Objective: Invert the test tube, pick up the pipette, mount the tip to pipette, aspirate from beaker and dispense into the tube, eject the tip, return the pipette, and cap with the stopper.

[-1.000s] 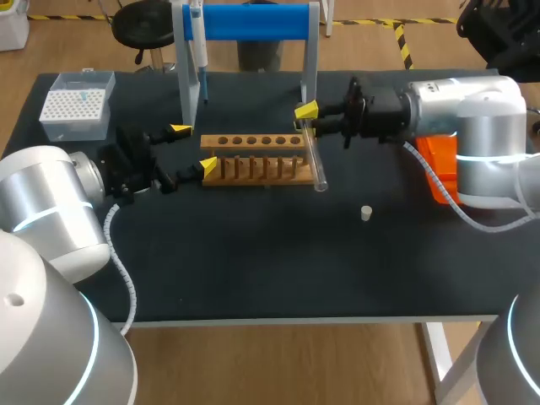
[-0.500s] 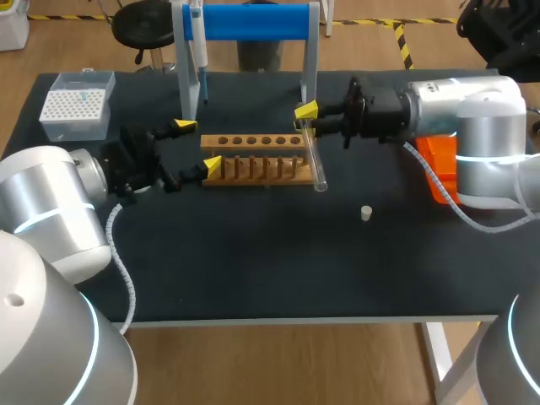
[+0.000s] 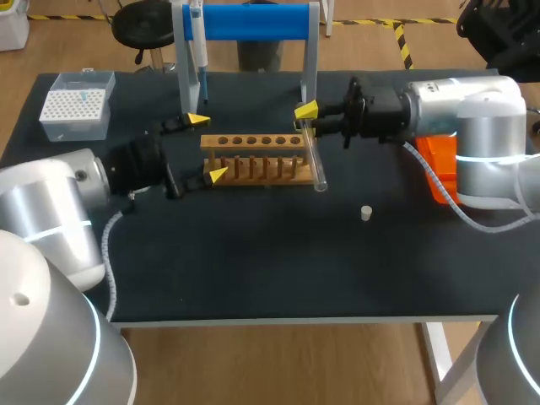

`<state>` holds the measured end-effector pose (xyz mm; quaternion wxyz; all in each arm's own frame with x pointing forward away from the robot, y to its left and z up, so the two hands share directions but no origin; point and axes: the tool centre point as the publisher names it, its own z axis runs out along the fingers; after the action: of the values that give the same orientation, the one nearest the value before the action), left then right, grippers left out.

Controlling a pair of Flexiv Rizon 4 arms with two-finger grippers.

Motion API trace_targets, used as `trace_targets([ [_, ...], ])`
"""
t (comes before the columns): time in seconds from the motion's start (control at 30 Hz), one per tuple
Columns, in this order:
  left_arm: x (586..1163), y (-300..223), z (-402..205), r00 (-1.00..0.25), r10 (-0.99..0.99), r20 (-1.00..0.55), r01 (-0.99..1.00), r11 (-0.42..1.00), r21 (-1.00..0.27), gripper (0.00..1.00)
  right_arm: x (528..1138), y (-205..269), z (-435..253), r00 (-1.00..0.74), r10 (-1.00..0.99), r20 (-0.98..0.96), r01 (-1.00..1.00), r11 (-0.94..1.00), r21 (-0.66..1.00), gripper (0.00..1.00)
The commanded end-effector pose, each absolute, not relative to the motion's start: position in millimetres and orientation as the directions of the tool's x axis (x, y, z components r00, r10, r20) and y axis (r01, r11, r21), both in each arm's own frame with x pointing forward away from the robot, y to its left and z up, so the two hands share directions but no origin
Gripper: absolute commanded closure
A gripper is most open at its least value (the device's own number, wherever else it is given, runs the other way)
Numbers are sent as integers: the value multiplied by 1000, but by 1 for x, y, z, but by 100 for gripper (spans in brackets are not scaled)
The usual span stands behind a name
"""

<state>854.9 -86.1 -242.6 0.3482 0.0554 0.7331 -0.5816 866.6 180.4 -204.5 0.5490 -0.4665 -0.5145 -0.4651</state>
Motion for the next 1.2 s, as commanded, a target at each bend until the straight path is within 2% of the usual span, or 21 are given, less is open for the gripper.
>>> trace_targets([
  [0.03,853,-84,-246,-705,-287,-648,560,336,-757,0,866,181,-203,37,-27,999,991,129,-33,100],
  [0.13,853,-84,-246,-705,-287,-648,560,336,-757,0,866,181,-203,37,-27,999,991,129,-33,100],
  [0.2,853,-83,-246,-587,-253,-769,647,424,-634,0,866,181,-203,37,-27,999,991,129,-33,100],
  [0.3,849,-90,-246,-391,-212,-896,773,452,-445,0,866,181,-203,37,-27,999,991,129,-33,100],
  [0.43,842,-95,-245,-168,-162,-972,868,443,-224,0,866,181,-203,37,-27,999,991,129,-33,100],
  [0.57,834,-105,-237,-14,-100,-995,920,389,-52,0,866,181,-203,37,-27,999,991,129,-33,100],
  [0.93,828,-125,-219,145,34,-989,957,248,148,0,866,181,-203,37,-27,999,991,129,-33,100],
  [1.2,820,-136,-209,199,63,-978,962,179,207,0,866,181,-203,37,-27,999,991,129,-33,100],
])
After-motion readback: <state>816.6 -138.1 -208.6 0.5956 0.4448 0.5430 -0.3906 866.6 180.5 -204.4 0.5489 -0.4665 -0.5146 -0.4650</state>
